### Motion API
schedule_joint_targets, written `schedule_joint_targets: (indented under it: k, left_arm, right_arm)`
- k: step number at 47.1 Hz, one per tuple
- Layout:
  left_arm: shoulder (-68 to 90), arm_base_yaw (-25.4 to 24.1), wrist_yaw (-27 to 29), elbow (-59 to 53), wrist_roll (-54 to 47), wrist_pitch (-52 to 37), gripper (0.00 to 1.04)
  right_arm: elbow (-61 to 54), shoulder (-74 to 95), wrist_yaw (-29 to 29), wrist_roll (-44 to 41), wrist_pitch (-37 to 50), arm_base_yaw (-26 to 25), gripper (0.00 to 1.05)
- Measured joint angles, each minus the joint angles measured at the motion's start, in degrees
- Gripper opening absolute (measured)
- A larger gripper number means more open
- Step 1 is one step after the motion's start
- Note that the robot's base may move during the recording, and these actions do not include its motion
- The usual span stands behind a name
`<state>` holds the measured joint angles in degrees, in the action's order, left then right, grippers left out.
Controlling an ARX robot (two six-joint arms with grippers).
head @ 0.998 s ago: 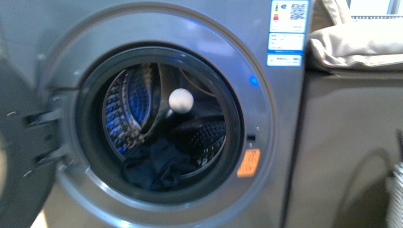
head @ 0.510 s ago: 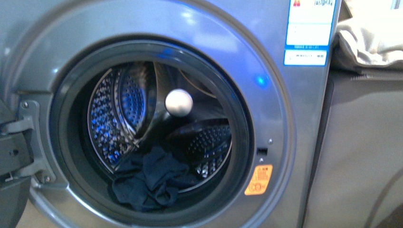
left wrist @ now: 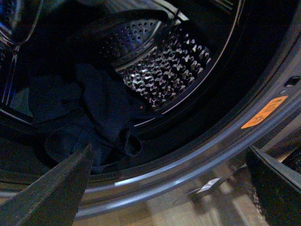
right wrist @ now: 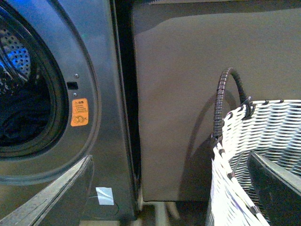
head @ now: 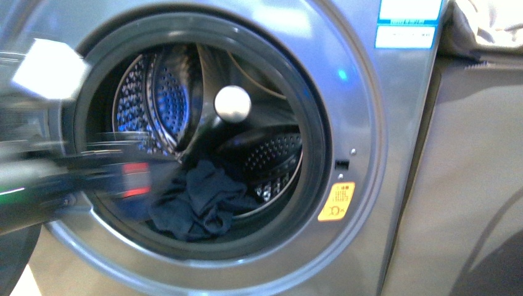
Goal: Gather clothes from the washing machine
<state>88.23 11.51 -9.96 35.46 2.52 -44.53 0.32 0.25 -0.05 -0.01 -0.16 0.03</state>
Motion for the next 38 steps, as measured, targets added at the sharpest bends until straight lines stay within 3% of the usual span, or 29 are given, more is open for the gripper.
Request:
schedule_joint_targets:
  k: [12, 38]
  left_arm:
    - [15.3, 1.5, 0.8, 13.1, -2.8, 3.4, 0.98]
    - [32.9, 1.7, 3.3, 36.8, -6.1, 13.2, 0.98]
  right_arm:
    - [0.0, 0.0, 0.0, 0.0, 0.0, 0.0, 0.97]
    - [0.0, 0.0, 0.0, 0.0, 0.0, 0.0, 0.97]
